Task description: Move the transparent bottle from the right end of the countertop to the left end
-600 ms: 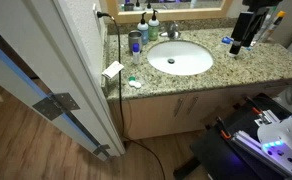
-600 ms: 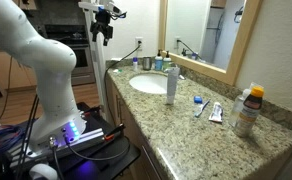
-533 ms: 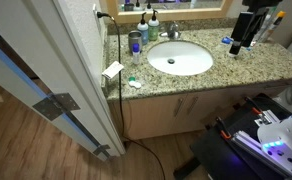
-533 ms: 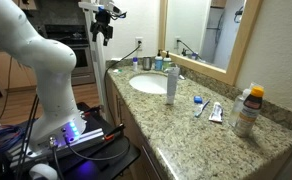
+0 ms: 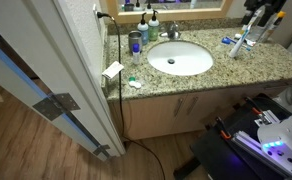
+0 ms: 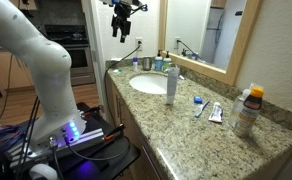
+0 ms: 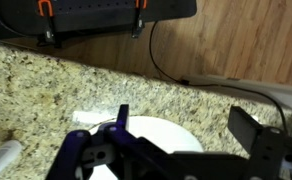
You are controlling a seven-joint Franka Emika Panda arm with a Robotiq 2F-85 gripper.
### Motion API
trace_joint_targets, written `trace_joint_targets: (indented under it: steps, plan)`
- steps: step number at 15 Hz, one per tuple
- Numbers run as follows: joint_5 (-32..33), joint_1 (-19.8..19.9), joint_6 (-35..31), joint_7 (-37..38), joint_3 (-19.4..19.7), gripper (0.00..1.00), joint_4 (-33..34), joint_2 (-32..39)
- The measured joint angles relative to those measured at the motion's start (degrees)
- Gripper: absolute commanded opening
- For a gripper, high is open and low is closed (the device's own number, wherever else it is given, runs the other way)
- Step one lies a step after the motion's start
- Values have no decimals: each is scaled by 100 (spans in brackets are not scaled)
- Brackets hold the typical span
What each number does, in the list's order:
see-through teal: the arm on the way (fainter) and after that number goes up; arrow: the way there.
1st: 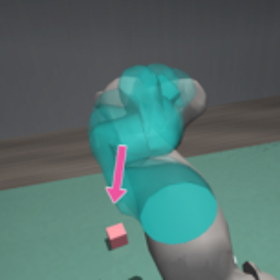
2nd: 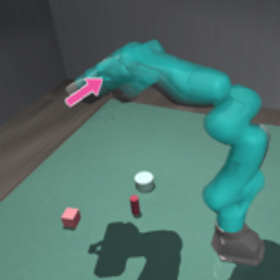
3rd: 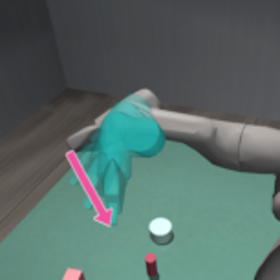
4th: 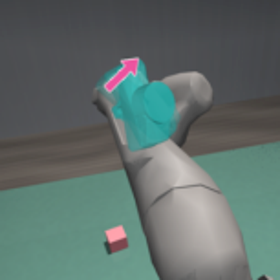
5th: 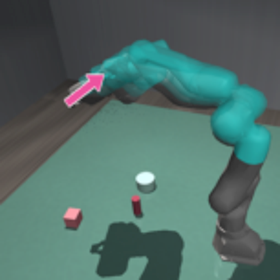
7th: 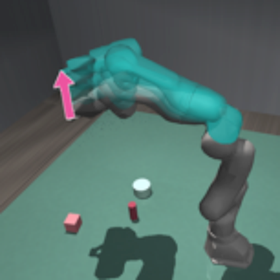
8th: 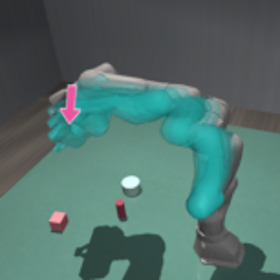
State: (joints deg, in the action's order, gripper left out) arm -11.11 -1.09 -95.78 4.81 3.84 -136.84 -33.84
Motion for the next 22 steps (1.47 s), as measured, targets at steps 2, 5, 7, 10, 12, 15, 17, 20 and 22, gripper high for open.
trace_joint_targets:
  steps: [2,5,7,10,12,15,17,20,22]
  plan:
    - [6,265,77,-66,285,100,173,-1]
    - [29,289,104,-69,258,100,192,-3]
    - [144,314,-80,90,155,100,88,84]
    - [263,686,-738,417,373,100,133,618]
    - [260,1027,-946,412,761,100,401,996]
    - [187,1428,-952,424,1279,100,1073,1448]
    - [155,1498,-932,425,1376,100,1295,1592]
    - [353,1502,-1141,724,1282,100,1274,1669]
    - [378,1549,-1725,1170,1318,100,1327,1990]
